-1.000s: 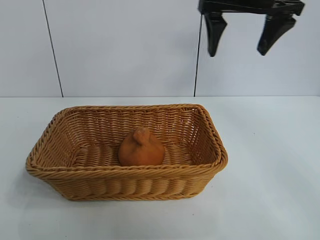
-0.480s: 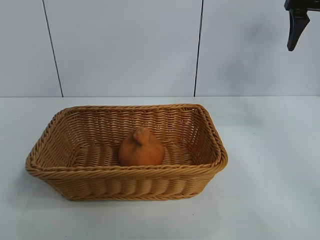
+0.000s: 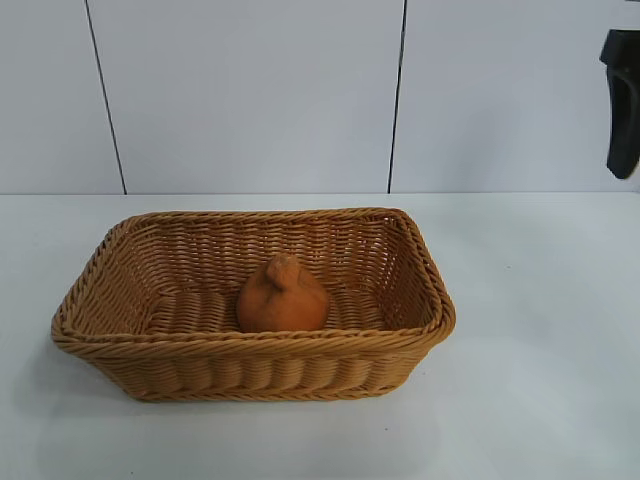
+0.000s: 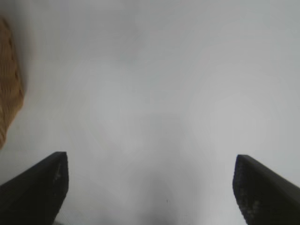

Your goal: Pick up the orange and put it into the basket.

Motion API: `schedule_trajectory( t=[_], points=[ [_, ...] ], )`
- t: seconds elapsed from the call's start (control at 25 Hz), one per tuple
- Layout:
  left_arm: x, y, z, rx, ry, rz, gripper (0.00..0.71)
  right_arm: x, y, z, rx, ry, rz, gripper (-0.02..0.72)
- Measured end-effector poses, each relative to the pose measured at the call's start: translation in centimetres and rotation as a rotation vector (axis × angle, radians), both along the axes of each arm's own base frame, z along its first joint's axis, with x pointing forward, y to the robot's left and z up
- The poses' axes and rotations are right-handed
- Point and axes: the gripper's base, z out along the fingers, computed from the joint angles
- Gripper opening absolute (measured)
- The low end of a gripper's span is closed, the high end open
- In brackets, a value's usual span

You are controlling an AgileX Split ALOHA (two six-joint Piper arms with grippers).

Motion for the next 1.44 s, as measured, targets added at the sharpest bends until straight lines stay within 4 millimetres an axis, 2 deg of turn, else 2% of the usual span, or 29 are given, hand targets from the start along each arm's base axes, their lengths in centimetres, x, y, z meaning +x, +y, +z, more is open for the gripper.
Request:
schedule_trajectory(
  t=[0.32,0.44,0.48,0.64,0.96,1.16,1.44],
  points=[
    [0.0,0.0,0.0,0.000,0.000,0.000,0.610,-8.4,-1.2,-2.0,0.018,-0.296,0.011,0.652],
    [0.0,0.0,0.0,0.000,0.000,0.000,0.610,-10.4,-1.5,-1.2,0.033,-0.437,0.011,0.652],
    [0.0,0.0,0.0,0.000,0.000,0.000,0.610,-10.4,-1.5,-1.2,0.033,-0.437,0.011,0.652],
    [0.0,0.0,0.0,0.000,0.000,0.000,0.610,-12.5,-1.8,-0.1,0.053,-0.607,0.011,0.652],
    [0.0,0.0,0.0,0.000,0.000,0.000,0.610,-15.1,-2.3,0.5,0.057,-0.784,-0.035,0.652],
    [0.0,0.0,0.0,0.000,0.000,0.000,0.610,-17.9,-2.4,0.7,0.080,-0.957,-0.037,0.652],
    [0.0,0.0,0.0,0.002,0.000,0.001,0.610,-18.2,-2.4,0.7,0.079,-0.955,-0.036,0.652]
  ],
)
